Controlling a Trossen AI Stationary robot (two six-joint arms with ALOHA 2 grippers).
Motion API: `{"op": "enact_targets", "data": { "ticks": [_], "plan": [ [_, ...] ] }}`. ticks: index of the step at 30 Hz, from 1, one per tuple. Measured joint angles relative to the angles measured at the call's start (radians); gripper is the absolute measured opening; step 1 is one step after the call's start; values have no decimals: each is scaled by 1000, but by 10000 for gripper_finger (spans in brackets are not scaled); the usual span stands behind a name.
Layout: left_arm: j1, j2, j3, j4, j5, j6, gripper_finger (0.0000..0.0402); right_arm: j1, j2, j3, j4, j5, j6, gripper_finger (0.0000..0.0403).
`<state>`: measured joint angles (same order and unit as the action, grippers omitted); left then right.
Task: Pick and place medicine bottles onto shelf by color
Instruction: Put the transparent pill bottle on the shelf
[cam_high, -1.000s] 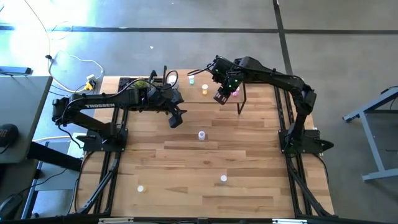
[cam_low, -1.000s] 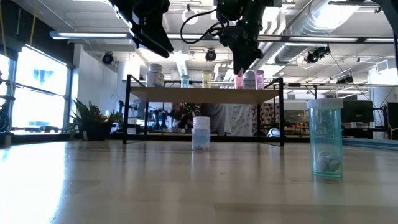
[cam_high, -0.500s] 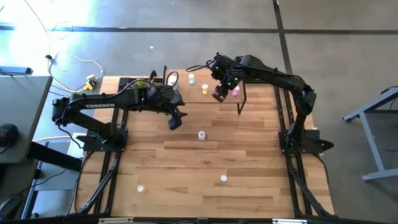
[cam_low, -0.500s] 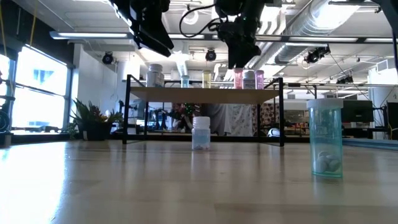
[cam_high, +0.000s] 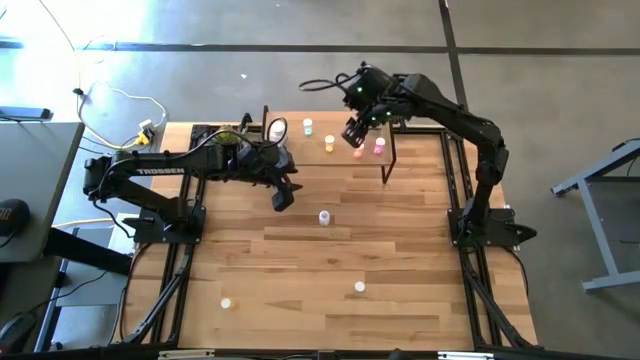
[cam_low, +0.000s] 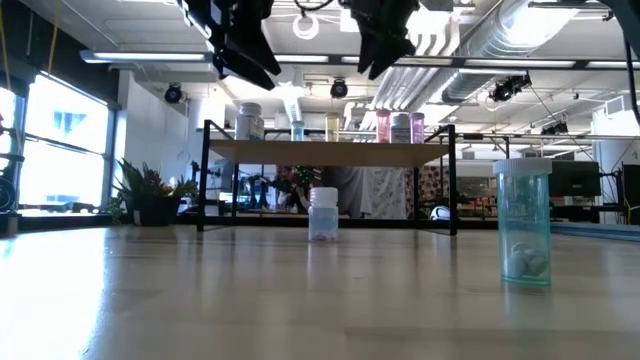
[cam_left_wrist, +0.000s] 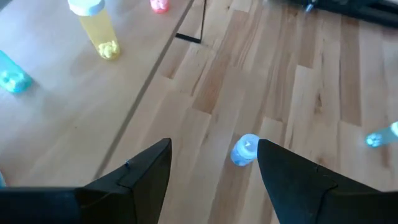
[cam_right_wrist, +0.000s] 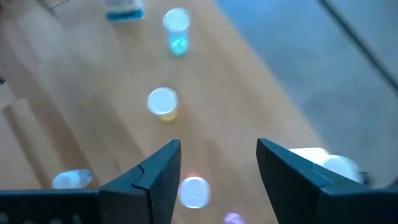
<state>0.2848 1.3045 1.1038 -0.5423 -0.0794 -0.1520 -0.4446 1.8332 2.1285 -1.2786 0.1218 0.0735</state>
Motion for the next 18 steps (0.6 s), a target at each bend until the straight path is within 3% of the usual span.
{"op": "enact_targets", "data": {
  "ticks": [5, 10, 18],
  "plan": [
    [-8, 8, 0, 6, 13, -78, 241, -1, 0, 120, -44, 70, -4, 201],
    [-45, 26, -24, 60, 42, -46, 247, -1, -2, 230, -55, 77, -5, 201],
    [-138, 56, -135, 270, 5, -25, 244, -15, -50, 200, -66, 70, -29, 201]
  ]
}}
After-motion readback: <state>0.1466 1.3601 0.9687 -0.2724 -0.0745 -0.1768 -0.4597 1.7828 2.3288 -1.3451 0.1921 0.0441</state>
